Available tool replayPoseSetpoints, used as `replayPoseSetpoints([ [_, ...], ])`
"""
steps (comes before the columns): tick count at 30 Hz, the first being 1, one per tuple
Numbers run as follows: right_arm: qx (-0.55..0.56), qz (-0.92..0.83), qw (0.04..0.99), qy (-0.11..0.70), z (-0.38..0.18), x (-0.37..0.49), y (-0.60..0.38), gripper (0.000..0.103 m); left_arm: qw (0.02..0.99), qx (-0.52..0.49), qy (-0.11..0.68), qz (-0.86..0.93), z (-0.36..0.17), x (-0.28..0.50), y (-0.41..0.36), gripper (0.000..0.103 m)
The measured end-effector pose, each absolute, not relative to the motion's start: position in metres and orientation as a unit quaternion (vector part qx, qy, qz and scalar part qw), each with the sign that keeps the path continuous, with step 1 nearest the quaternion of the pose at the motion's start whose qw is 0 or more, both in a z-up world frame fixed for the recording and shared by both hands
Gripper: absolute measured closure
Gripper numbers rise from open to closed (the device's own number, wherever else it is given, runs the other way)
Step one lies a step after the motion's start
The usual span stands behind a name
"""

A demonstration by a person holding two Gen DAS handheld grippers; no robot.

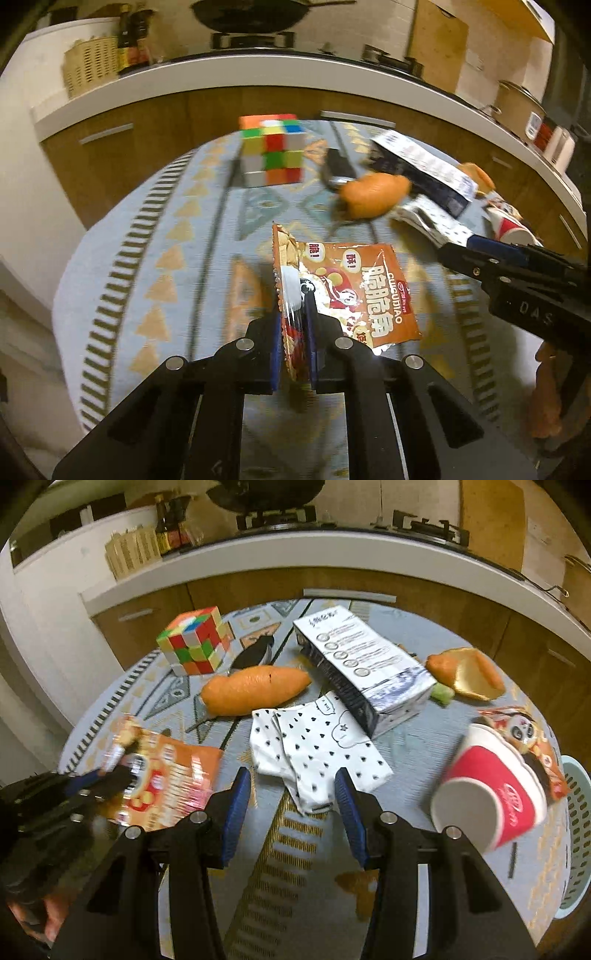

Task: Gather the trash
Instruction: 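Grasp the white patterned wrapper with the right tool, then carry both wrappers to the blue basket and release them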

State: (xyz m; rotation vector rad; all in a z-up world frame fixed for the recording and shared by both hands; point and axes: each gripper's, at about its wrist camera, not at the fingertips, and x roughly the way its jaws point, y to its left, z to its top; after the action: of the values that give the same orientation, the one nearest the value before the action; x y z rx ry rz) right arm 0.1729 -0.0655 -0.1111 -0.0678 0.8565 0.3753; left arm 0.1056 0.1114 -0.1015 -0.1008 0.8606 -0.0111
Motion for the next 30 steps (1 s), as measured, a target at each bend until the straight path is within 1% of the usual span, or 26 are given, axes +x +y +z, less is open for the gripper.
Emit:
replayPoseSetpoints([
  [5,-0.052,0.163,0.893,0.416,-0.120,0.181,-0.056,0.059,0.907,-0.073,0.414,-0.001,-0.107,0.107,0.126,0.094],
  [10,-0.081,0.142,0.897,0.411,-0.123,0.185,-0.046,0.059,0.913,-0.029,0.408,0.019,-0.107,0.106,0.112,0.094],
  [12,-0.084,0.132,0.900,0.408,-0.123,0.185,-0.046,0.069,0.916,-0.015,0.401,0.025,-0.106,0.104,0.107,0.094],
  [14,-0.064,0.135,0.902,0.406,-0.122,0.186,-0.052,0.082,0.918,-0.011,0.396,0.027,-0.104,0.103,0.106,0.094],
  [15,-0.051,0.139,0.902,0.406,-0.121,0.189,-0.054,0.084,0.918,-0.012,0.396,0.027,-0.104,0.103,0.106,0.094],
  [17,-0.024,0.149,0.904,0.401,-0.118,0.189,-0.063,0.091,0.919,-0.020,0.394,0.027,-0.103,0.101,0.109,0.094],
  [20,0.000,0.156,0.909,0.386,-0.110,0.182,-0.074,0.096,0.923,-0.028,0.383,0.020,-0.099,0.097,0.111,0.094],
  [22,0.008,0.158,0.912,0.378,-0.104,0.175,-0.081,0.097,0.927,-0.029,0.374,0.015,-0.095,0.093,0.109,0.094],
  [30,0.038,0.147,0.932,0.329,-0.065,0.139,-0.118,0.098,0.941,-0.057,0.332,-0.036,-0.058,0.081,0.086,0.095],
])
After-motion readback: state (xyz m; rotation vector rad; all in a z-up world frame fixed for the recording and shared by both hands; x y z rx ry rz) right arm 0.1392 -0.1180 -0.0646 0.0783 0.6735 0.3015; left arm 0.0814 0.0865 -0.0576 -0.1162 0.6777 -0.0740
